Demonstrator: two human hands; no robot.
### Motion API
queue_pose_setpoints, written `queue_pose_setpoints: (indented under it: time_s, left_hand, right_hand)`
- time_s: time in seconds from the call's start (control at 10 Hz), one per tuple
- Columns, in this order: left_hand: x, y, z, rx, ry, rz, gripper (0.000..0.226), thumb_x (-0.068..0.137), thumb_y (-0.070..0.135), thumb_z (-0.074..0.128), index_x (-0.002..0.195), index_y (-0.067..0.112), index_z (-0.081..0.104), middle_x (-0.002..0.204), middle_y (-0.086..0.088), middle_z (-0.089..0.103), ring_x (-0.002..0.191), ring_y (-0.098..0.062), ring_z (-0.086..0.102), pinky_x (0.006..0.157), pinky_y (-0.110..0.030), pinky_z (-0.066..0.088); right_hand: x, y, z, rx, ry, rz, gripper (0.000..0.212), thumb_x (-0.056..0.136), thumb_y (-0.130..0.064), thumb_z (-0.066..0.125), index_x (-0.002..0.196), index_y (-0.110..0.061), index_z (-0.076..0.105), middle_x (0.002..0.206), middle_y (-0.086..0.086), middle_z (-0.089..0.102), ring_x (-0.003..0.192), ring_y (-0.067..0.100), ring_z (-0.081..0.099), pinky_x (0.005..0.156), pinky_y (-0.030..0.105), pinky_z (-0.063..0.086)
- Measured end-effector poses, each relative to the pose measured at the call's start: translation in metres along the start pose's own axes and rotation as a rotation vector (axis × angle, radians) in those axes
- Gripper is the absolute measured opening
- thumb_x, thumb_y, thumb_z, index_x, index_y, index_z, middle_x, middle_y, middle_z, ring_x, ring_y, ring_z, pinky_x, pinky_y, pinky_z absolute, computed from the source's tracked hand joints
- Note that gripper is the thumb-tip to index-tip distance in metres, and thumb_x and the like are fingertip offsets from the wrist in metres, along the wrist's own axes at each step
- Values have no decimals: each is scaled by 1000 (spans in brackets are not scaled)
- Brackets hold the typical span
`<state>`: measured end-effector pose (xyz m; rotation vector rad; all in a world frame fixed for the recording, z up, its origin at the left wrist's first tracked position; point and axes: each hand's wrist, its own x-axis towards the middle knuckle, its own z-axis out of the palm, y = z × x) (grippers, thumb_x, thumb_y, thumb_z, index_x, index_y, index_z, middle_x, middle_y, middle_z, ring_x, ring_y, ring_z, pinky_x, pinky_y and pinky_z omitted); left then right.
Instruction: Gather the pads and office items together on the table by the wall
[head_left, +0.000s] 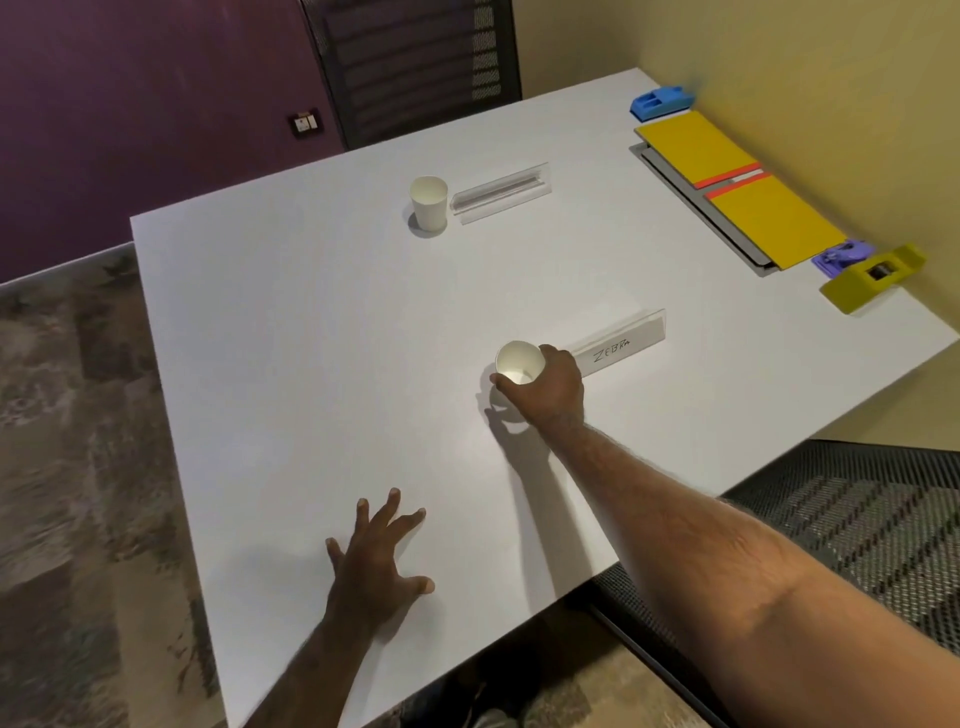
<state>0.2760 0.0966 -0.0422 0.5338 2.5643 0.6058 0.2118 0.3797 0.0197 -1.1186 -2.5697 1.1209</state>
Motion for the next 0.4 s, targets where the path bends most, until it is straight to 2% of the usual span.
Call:
queue_pose_setpoints:
  time_s: [0.3,0.4]
  left_hand:
    - [2,11,-6,11,-52,-53,88,60,43,87,137,36,47,158,12,16,149,-23,0,108,-72,4]
    - [3,8,-7,-24,-42,-38,88,57,54,84,136,35,50,156,12,17,149,-24,2,107,-73,3]
  right_hand:
    - [0,9,2,23,0,-4,77,60,-53,82,114,-6,55,110,12,57,107,31,56,87,40,50]
    - [-8,12,0,0,53,-6,100,57,-60,81,133,-6,43,127,11,51,119,31,51,94,45,47]
